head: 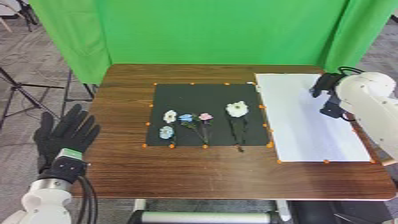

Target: Arrange flowers

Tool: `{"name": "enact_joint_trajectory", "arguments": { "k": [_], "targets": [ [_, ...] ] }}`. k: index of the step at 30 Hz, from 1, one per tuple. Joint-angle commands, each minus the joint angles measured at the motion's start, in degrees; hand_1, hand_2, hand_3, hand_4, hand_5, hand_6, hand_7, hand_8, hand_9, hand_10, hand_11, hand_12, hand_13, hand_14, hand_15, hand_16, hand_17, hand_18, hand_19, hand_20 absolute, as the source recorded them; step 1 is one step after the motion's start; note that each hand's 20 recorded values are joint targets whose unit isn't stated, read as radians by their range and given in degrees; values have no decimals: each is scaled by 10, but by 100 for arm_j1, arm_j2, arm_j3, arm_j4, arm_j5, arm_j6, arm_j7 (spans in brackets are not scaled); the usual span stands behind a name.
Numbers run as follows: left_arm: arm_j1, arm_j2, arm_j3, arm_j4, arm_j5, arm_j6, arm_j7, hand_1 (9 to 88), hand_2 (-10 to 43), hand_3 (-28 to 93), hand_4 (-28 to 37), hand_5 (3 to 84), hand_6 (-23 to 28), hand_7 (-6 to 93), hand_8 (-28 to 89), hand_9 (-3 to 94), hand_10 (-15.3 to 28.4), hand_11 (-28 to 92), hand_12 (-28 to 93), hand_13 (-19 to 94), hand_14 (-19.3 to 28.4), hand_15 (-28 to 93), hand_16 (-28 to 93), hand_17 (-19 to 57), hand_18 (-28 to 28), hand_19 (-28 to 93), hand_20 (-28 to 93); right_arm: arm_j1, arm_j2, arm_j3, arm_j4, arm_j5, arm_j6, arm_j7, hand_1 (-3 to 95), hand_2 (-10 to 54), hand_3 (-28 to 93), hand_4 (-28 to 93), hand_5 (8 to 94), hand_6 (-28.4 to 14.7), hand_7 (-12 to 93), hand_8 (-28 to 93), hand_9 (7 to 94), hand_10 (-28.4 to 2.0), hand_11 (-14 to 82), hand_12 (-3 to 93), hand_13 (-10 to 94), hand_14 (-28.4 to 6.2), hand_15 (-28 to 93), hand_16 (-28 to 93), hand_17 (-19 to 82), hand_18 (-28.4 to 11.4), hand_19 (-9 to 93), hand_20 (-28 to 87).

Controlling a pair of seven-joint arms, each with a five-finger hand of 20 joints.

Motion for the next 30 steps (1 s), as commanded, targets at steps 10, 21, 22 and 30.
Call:
{"name": "enact_joint_trajectory", "arguments": {
  "k": [10,21,22,30],
  "targets": [
    [133,-111,-114,3,31,-68,-221,261,120,679,-283,349,63,186,-113,245,131,229,78,114,123,309,-100,-50,112,268,81,-1365,623,918,-1663,-472,487,84,486,-92,777,-282,677,-18,325,-26,758,-99,165,318,592,-98,441,222,259,-178,640,264],
    [84,-116,-84,27,62,-130,-216,261,122,678,-283,349,63,186,-113,245,131,229,78,115,122,308,-101,-50,112,269,81,-1649,651,839,-1870,-1294,1319,-332,405,-95,854,-282,545,0,329,-184,557,-119,254,194,440,-117,468,148,217,-180,635,260],
    [83,-121,-81,27,47,-115,-206,260,121,679,-283,349,63,186,-113,245,131,229,78,115,123,308,-101,-51,112,269,81,-1608,626,843,-1851,-1286,1114,-312,402,-95,855,-282,537,1,330,-190,550,-119,252,191,432,-117,468,143,216,-181,637,261],
    [135,-100,-92,0,38,-116,-145,262,121,678,-283,349,63,186,-113,243,130,229,77,115,121,309,-101,-51,112,270,80,-1326,351,741,-1487,-953,-321,315,361,-95,836,-283,398,-15,261,-180,387,-123,138,128,320,-141,373,91,183,-196,616,242]
  ]
}}
